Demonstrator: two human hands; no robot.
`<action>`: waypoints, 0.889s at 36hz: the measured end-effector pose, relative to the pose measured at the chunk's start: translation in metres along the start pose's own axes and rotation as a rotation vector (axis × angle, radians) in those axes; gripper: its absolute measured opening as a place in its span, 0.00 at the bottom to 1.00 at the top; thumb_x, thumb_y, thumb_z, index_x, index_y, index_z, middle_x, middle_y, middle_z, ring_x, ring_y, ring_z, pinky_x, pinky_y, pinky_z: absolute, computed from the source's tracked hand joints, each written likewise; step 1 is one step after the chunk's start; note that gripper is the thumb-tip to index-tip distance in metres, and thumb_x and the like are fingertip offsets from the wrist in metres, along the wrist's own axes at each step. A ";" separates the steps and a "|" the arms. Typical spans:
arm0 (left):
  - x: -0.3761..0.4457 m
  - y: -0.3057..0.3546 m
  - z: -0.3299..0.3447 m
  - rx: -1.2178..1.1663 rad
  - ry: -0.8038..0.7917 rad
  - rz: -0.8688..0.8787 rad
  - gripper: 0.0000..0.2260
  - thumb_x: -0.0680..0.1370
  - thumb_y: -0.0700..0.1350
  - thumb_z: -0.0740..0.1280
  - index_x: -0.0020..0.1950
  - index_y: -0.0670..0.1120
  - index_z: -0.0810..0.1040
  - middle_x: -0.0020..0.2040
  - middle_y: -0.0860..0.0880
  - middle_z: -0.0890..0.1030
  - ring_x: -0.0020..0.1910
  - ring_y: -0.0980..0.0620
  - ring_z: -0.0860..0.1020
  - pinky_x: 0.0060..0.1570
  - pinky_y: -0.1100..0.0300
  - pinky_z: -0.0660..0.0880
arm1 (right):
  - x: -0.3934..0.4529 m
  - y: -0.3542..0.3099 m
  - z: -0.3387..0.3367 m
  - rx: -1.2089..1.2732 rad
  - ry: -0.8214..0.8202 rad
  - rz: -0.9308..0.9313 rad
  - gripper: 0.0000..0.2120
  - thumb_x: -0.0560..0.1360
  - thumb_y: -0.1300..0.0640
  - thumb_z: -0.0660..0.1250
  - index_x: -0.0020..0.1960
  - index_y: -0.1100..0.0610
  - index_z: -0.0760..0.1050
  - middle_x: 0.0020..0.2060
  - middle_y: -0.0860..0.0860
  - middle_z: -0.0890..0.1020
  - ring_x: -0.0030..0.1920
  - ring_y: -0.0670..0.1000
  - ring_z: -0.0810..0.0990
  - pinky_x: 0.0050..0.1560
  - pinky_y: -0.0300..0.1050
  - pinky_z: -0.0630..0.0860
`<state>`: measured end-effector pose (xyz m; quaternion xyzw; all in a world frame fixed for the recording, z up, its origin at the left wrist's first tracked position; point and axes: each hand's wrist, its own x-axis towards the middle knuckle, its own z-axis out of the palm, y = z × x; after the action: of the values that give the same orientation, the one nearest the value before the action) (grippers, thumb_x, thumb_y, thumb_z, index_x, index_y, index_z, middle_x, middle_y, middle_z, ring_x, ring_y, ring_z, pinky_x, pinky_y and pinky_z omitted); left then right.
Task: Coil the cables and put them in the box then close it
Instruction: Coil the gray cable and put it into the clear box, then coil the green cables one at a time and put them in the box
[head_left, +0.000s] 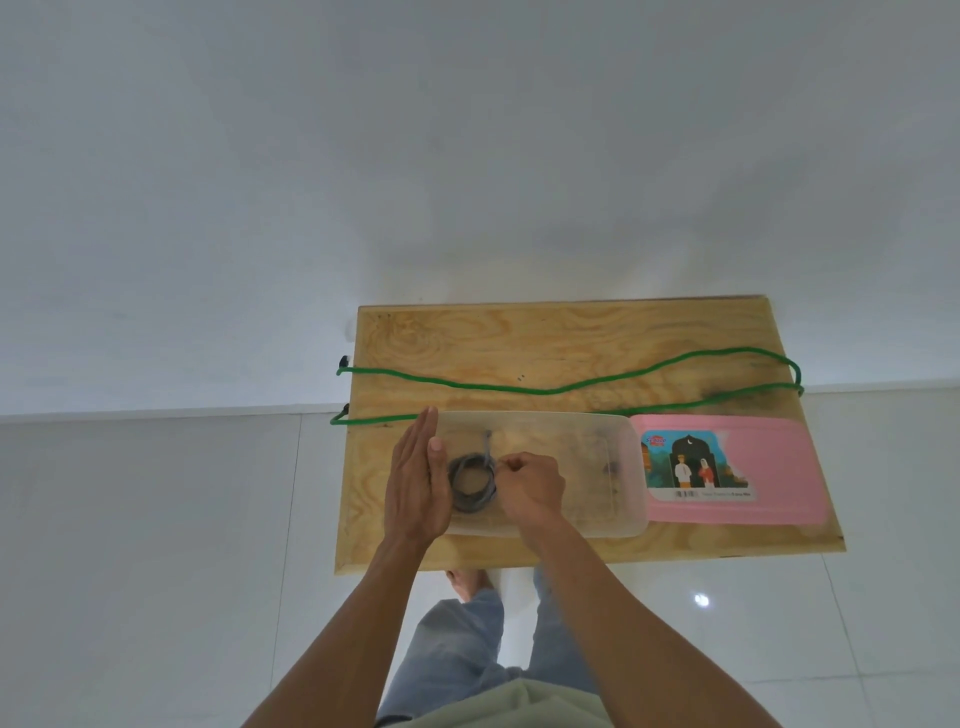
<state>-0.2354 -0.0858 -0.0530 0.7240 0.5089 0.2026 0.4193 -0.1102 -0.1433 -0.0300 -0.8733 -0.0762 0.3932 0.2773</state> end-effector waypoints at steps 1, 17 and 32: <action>0.000 0.000 -0.001 -0.006 0.001 -0.002 0.28 0.83 0.59 0.46 0.78 0.47 0.66 0.77 0.51 0.68 0.77 0.54 0.63 0.75 0.53 0.62 | 0.000 0.000 -0.001 -0.005 -0.005 0.004 0.08 0.78 0.58 0.67 0.51 0.57 0.85 0.51 0.52 0.86 0.53 0.53 0.82 0.54 0.42 0.78; 0.002 0.001 -0.005 0.006 -0.003 -0.016 0.29 0.83 0.59 0.46 0.77 0.46 0.67 0.76 0.49 0.69 0.76 0.52 0.65 0.75 0.52 0.63 | -0.003 -0.001 -0.006 -0.184 -0.192 0.104 0.18 0.69 0.55 0.69 0.55 0.64 0.78 0.50 0.58 0.82 0.44 0.57 0.82 0.33 0.41 0.75; 0.005 0.009 -0.010 0.036 -0.024 -0.031 0.22 0.86 0.52 0.49 0.77 0.46 0.67 0.76 0.49 0.69 0.76 0.52 0.64 0.75 0.55 0.61 | -0.005 -0.010 -0.022 -0.325 -0.150 -0.006 0.14 0.78 0.56 0.60 0.55 0.64 0.78 0.59 0.58 0.77 0.59 0.59 0.77 0.58 0.48 0.77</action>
<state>-0.2359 -0.0783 -0.0407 0.7259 0.5186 0.1782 0.4152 -0.0967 -0.1459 -0.0100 -0.8745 -0.1617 0.4391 0.1274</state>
